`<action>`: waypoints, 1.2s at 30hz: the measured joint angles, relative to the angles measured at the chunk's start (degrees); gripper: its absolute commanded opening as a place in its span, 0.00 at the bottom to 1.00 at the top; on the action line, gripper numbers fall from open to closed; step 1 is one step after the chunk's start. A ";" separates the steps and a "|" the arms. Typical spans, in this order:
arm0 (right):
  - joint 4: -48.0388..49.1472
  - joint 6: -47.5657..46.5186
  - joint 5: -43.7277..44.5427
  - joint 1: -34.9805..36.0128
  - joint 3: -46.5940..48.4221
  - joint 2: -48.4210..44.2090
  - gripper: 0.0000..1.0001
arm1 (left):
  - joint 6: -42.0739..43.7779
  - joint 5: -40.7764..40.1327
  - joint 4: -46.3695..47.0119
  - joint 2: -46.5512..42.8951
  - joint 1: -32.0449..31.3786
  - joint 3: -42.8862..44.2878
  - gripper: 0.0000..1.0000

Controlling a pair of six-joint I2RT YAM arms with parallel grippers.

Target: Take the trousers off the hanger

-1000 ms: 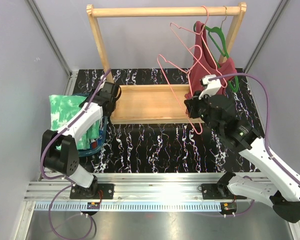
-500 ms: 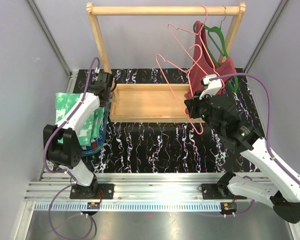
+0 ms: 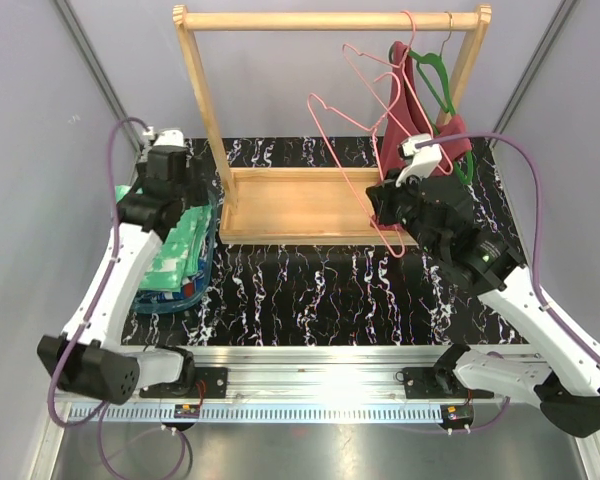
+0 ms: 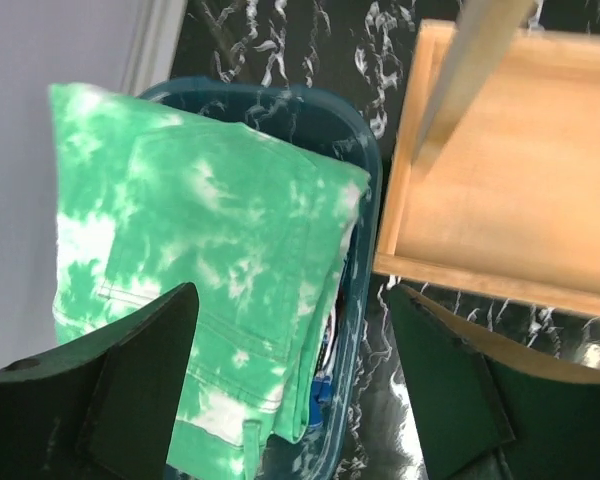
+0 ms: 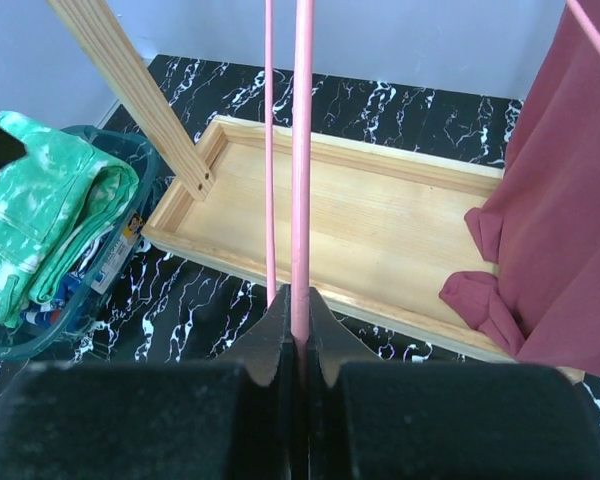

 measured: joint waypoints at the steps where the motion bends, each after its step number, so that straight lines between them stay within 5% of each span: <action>1: 0.02 -0.28 -0.04 0.00 0.48 0.33 0.00 | -1.36 0.33 0.96 -2.14 0.87 -1.11 0.81; 7: 0.04 -3.45 -1.70 -0.02 4.98 3.04 0.00 | -13.16 3.72 7.82 -4.11 12.24 -10.16 0.99; 18: -1.70 -10.16 2.67 -0.04 21.11 13.18 0.00 | -29.64 12.50 22.88 8.59 19.50 -25.70 0.99; 24: -5.18 -11.08 8.02 -0.24 31.28 23.37 0.00 | -32.74 13.53 22.29 5.99 20.15 -25.92 0.99; 29: -8.92 -10.56 8.61 -2.71 39.34 30.40 0.00 | -33.27 14.38 12.83 -2.95 19.74 -21.88 0.99; 36: -12.31 -9.38 9.66 -6.16 48.33 37.53 0.00 | -23.91 14.88 5.53 -18.10 19.26 -10.95 0.99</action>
